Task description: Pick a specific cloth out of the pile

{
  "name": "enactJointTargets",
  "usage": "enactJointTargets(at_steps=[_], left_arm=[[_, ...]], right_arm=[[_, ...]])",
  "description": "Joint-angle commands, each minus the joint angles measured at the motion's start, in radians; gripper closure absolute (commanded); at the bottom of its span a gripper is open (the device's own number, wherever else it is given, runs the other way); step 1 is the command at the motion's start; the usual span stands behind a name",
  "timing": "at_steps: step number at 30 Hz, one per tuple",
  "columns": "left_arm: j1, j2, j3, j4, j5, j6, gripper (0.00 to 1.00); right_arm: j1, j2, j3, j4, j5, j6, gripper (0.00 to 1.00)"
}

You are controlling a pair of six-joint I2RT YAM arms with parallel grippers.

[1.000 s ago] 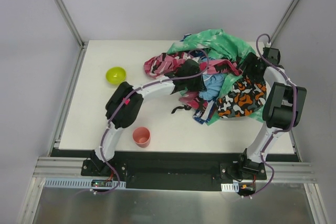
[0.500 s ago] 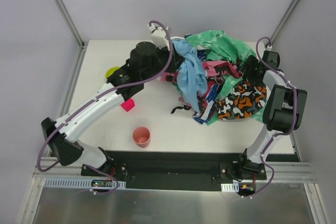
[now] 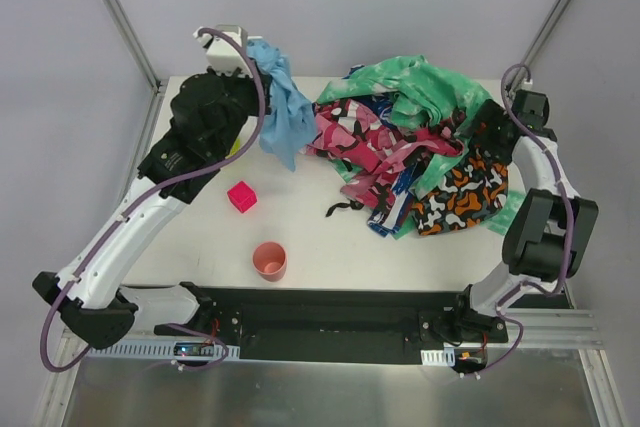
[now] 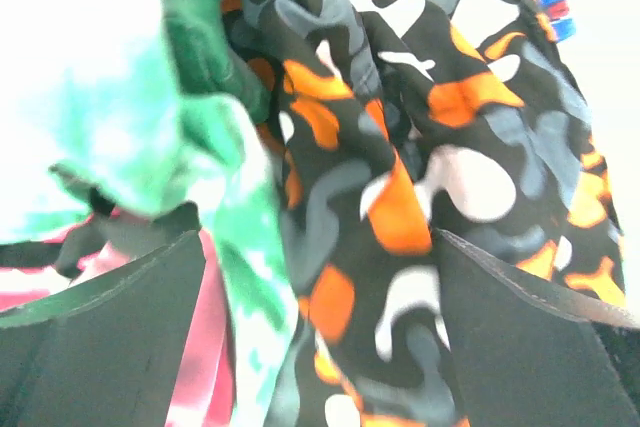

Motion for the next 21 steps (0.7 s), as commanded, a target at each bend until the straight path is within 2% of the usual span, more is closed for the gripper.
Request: enactJointTargets(at_steps=[1, 9, 14, 18, 21], left_arm=[[0.088, -0.101, 0.0, 0.04, -0.105, 0.057, 1.0], [0.133, -0.181, -0.023, -0.01, -0.479, 0.142, 1.0], [0.135, -0.236, -0.092, -0.019, -0.691, 0.183, 1.0], [0.15, -0.339, -0.245, -0.048, -0.803, 0.089, 1.0], [0.188, -0.433, -0.349, -0.132, -0.758, -0.049, 1.0]], right_arm=[[0.001, -0.179, 0.008, -0.098, 0.113, -0.057, 0.04], [0.007, -0.357, 0.011, -0.231, 0.36, -0.157, 0.05], [0.007, -0.445, -0.038, -0.21, 0.439, -0.162, 0.04], [0.007, -0.494, -0.087, -0.194, 0.436, -0.146, 0.04], [0.009, -0.535, -0.122, -0.171, 0.416, -0.139, 0.04]])
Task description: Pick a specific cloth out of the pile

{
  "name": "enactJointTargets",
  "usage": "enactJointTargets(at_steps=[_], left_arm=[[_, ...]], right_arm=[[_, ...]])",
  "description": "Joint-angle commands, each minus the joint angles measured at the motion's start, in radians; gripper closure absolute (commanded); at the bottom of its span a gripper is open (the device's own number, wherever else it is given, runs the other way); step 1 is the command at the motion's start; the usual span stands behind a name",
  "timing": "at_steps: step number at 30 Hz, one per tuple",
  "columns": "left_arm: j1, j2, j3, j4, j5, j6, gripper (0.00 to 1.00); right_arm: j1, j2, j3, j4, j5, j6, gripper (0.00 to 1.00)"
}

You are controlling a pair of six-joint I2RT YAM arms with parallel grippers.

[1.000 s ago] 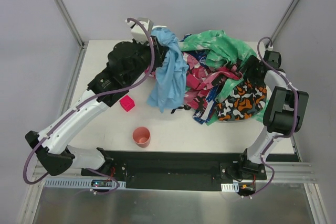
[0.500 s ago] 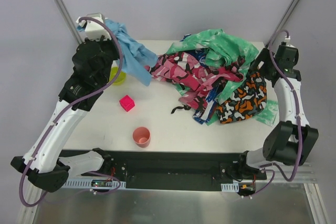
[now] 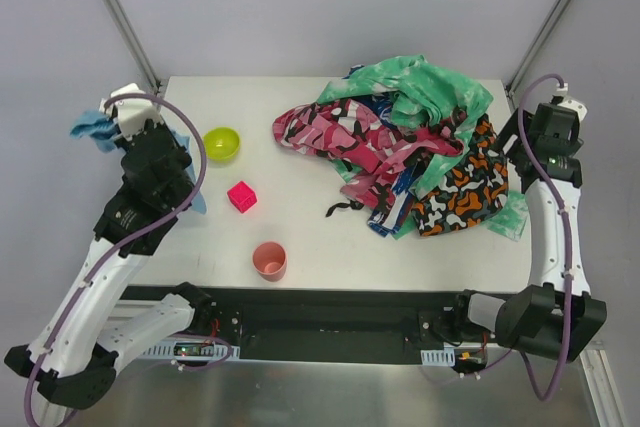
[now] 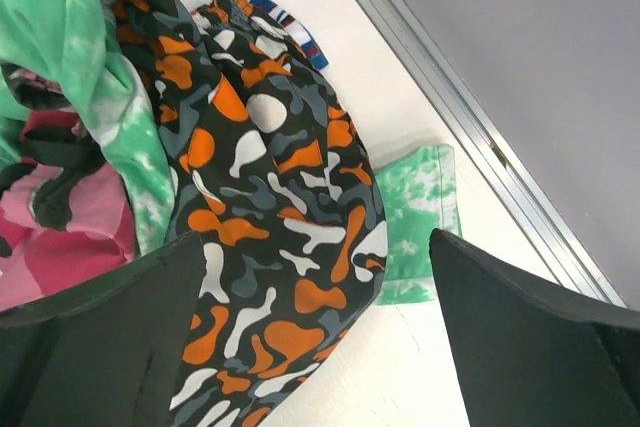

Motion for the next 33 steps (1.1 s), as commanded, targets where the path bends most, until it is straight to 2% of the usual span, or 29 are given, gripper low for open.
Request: enactJointTargets(at_steps=[1, 7, 10, 14, 20, 21, 22, 24, 25, 27, 28, 29, 33], left_arm=[[0.059, -0.127, -0.103, -0.126, -0.042, -0.235, 1.0], [0.214, -0.146, -0.228, -0.293, 0.144, -0.489, 1.0], [0.335, -0.123, -0.321, -0.309, 0.292, -0.578, 1.0], [0.457, -0.082, -0.445, -0.308, 0.415, -0.688, 1.0], [0.512, 0.115, -0.521, -0.298, 0.477, -0.791, 1.0], [0.515, 0.165, -0.521, -0.298, 0.497, -0.794, 0.96], [0.518, 0.213, -0.518, -0.297, 0.518, -0.793, 0.88], [0.518, 0.288, -0.513, -0.289, 0.569, -0.805, 0.6], [0.518, 0.314, -0.512, -0.283, 0.604, -0.8, 0.4], [0.518, 0.353, -0.506, -0.275, 0.655, -0.805, 0.2], [0.518, 0.357, -0.501, -0.274, 0.678, -0.802, 0.06], [0.518, 0.354, -0.496, -0.275, 0.692, -0.8, 0.01], [0.518, 0.22, -0.515, -0.277, 0.738, -0.788, 0.01]], right_arm=[[0.005, -0.072, -0.047, 0.024, 0.016, 0.001, 0.05], [0.005, -0.106, -0.11, 0.056, 0.001, 0.015, 0.05], [0.005, -0.104, -0.118, 0.057, 0.001, 0.015, 0.04], [0.005, -0.1, -0.124, 0.053, 0.001, 0.016, 0.05], [0.008, -0.116, -0.185, 0.045, -0.038, 0.093, 0.04], [0.01, -0.126, -0.206, 0.044, -0.044, 0.099, 0.04], [0.013, -0.141, -0.228, 0.051, -0.047, 0.101, 0.04], [0.016, -0.182, -0.282, 0.088, -0.041, 0.097, 0.04], [0.017, -0.208, -0.303, 0.096, -0.038, 0.097, 0.04], [0.019, -0.253, -0.326, 0.099, -0.041, 0.102, 0.04], [0.021, -0.271, -0.334, 0.094, -0.048, 0.107, 0.04], [0.021, -0.29, -0.337, 0.084, -0.059, 0.108, 0.04], [0.027, -0.356, -0.348, 0.018, -0.056, 0.119, 0.05]])
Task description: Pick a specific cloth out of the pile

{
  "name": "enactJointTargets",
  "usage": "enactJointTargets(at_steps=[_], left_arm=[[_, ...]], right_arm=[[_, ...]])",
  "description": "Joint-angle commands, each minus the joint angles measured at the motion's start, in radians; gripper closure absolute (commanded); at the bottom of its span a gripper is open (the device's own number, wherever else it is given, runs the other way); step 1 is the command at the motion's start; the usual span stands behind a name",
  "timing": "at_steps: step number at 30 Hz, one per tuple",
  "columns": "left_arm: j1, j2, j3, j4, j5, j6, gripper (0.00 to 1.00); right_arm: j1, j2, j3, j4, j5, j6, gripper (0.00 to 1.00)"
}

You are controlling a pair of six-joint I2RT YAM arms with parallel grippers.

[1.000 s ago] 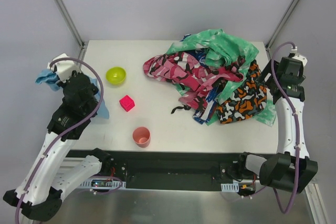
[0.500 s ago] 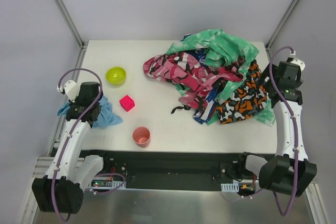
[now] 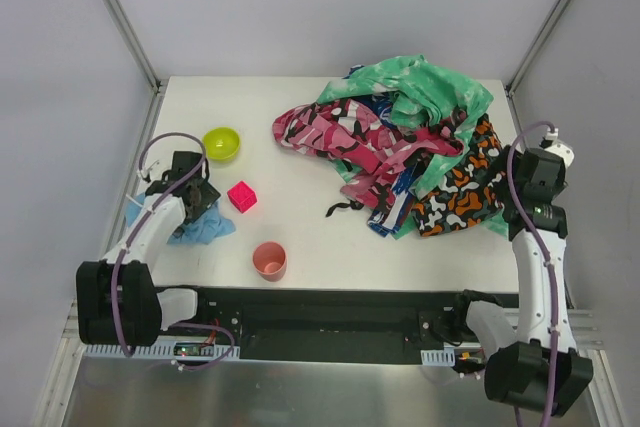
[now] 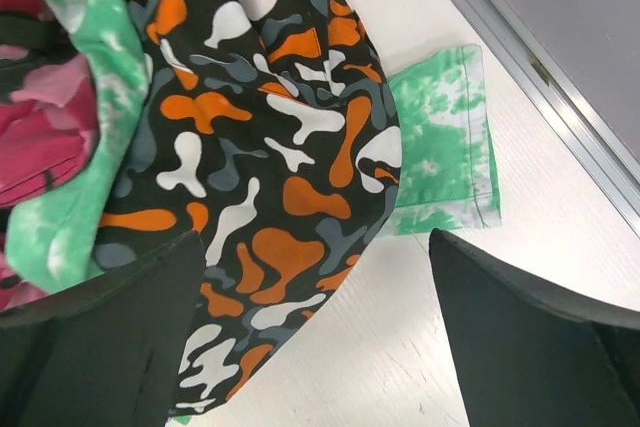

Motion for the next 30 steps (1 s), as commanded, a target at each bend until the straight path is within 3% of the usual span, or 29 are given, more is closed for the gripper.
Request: enactJointTargets(at_steps=[1, 7, 14, 17, 22, 30], left_arm=[[0.01, -0.184, -0.007, 0.009, 0.091, -0.001, 0.01], [0.01, -0.518, 0.019, 0.005, 0.237, 0.077, 0.01], [0.01, -0.638, 0.11, 0.009, 0.606, 0.21, 0.01], [0.01, -0.661, 0.092, 0.04, 0.717, 0.24, 0.01], [0.01, -0.684, 0.007, 0.15, 0.783, 0.229, 0.01], [0.01, -0.689, 0.004, 0.152, 0.745, 0.247, 0.01]], right_arm=[[0.015, -0.092, -0.011, -0.027, -0.006, 0.023, 0.04], [0.018, -0.187, -0.047, -0.039, -0.014, 0.058, 0.04], [0.018, -0.264, -0.141, 0.049, -0.185, 0.062, 0.04], [0.018, -0.297, -0.175, 0.066, -0.192, 0.066, 0.04], [0.018, -0.334, -0.196, 0.065, -0.19, 0.063, 0.04], [0.018, -0.365, -0.215, 0.065, -0.149, 0.057, 0.04]])
